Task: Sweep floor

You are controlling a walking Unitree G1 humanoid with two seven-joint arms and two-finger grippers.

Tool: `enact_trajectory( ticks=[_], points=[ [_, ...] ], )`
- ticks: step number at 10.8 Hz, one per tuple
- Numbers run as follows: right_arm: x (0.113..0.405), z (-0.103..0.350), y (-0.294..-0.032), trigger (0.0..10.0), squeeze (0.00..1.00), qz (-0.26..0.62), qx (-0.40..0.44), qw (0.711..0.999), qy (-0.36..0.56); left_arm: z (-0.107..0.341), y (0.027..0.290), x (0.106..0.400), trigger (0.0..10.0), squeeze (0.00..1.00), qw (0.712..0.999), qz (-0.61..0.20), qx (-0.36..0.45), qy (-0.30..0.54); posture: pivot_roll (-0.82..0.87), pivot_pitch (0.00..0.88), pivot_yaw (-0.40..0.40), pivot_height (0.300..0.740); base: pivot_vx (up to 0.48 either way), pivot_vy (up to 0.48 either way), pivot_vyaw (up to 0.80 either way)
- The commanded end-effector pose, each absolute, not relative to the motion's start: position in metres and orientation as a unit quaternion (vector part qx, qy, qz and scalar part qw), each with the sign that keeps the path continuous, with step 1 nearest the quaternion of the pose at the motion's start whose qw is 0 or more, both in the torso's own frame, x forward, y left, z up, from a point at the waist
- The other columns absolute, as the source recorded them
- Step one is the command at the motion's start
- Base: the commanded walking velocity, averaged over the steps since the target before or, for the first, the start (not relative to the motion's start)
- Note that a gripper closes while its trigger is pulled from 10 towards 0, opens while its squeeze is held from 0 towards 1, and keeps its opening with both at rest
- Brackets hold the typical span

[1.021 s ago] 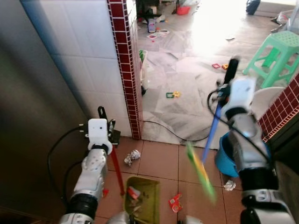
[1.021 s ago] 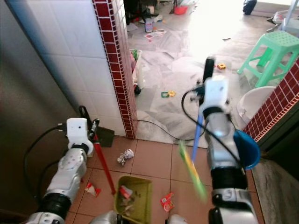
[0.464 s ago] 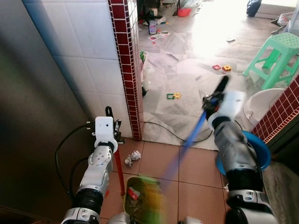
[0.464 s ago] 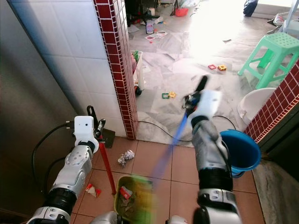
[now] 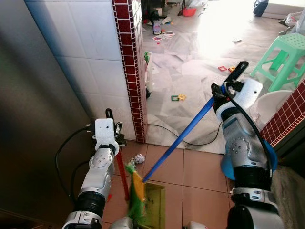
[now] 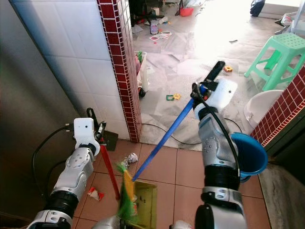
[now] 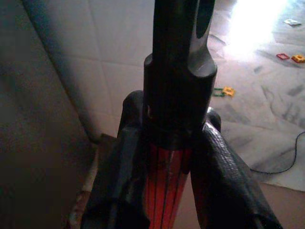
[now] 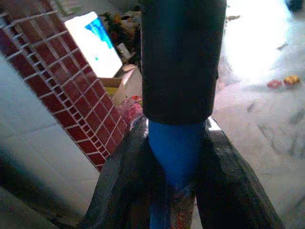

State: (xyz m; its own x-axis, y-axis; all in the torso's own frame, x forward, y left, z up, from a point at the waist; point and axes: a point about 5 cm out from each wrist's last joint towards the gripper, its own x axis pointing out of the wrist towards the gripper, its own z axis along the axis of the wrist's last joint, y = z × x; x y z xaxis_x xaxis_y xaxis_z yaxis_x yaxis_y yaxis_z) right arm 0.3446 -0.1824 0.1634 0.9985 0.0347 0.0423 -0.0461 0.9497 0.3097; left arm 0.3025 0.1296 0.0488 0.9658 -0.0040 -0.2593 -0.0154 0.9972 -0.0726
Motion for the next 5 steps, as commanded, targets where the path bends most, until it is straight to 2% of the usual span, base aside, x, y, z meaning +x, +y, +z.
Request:
enact_trajectory(
  ticks=[1, 3, 5],
  points=[
    [0.345, 0.189, -0.181, 10.0, 0.0, 0.035, 0.115, 0.989, -0.082, 0.041, 0.126, 0.298, 10.0, 0.0, 0.987, -0.002, -0.056, 0.153, -0.11, 0.0, 0.069, 0.74, 0.0, 0.0, 0.0],
    [0.341, 0.197, -0.188, 10.0, 0.0, 0.032, 0.02, 0.991, -0.129, 0.049, 0.132, 0.301, 10.0, 0.0, 0.989, 0.005, -0.058, 0.139, -0.11, 0.0, 0.072, 0.74, 0.0, 0.0, 0.0],
    [0.334, 0.197, -0.189, 10.0, 0.0, 0.027, -0.029, 0.987, -0.158, 0.059, 0.139, 0.3, 10.0, 0.0, 0.991, 0.01, -0.061, 0.115, -0.11, 0.0, 0.075, 0.74, 0.0, 0.0, 0.0]
  ],
)
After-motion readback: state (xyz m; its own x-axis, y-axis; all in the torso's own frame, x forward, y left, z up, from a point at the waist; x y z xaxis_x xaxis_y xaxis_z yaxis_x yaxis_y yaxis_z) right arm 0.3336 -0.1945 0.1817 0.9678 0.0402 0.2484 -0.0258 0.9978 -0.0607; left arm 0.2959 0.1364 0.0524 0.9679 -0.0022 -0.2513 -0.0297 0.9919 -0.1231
